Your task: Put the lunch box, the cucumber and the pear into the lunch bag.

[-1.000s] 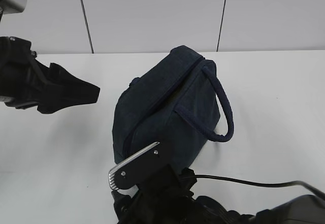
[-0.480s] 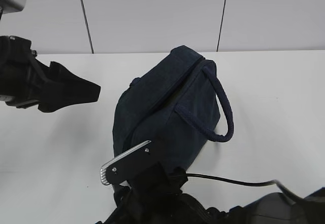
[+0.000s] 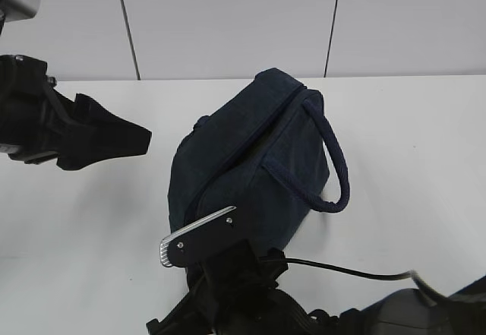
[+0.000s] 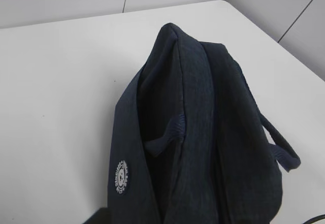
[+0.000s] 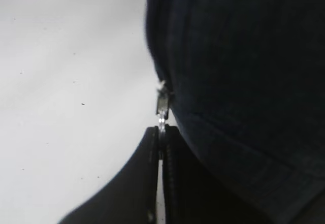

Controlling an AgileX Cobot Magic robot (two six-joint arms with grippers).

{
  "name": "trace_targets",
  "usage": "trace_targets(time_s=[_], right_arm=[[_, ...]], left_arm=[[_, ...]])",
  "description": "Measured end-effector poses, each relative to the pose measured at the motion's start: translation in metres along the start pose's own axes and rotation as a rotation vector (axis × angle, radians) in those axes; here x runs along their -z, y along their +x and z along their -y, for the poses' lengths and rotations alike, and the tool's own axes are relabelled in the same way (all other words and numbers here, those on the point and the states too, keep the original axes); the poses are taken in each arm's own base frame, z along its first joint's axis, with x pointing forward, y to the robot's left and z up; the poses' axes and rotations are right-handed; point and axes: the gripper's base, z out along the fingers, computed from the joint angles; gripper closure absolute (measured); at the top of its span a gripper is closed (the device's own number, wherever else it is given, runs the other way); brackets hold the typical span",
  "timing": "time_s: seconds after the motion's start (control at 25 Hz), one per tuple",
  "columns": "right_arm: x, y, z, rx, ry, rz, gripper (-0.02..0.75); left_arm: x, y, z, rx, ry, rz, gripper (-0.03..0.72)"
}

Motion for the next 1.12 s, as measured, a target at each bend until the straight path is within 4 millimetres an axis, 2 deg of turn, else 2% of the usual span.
trace_targets(time_s=[0.32, 0.52, 0.72, 0.8, 0.96, 1.12], right_arm=[[0.0000, 0.0000, 0.0000, 0.000, 0.000, 0.000, 0.723], [0.0000, -0.0001, 0.0000, 0.000, 0.000, 0.001, 0.599], [-0.0012, -0.0027, -0.0014, -0.004, -0.001, 0.012, 0.572], [-0.0020, -0.0055, -0.0030, -0.007, -0.005, 0.020, 0.579], [-0.0026, -0.0074, -0.0040, -0.010, -0.008, 0.026, 0.727], [-0.0026, -0.0070, -0.0041, -0.010, -0.009, 0.022, 0.732]], left_arm=[[0.0000, 0.0000, 0.0001, 0.000, 0.001, 0.000, 0.264], [0.0000, 0.0000, 0.0001, 0.000, 0.001, 0.000, 0.272], [0.0000, 0.0000, 0.0001, 0.000, 0.001, 0.000, 0.273], [0.0000, 0.0000, 0.0001, 0.000, 0.001, 0.000, 0.273], [0.0000, 0.0000, 0.0001, 0.001, 0.001, 0.000, 0.274], [0.0000, 0.0000, 0.0001, 0.001, 0.001, 0.000, 0.274]])
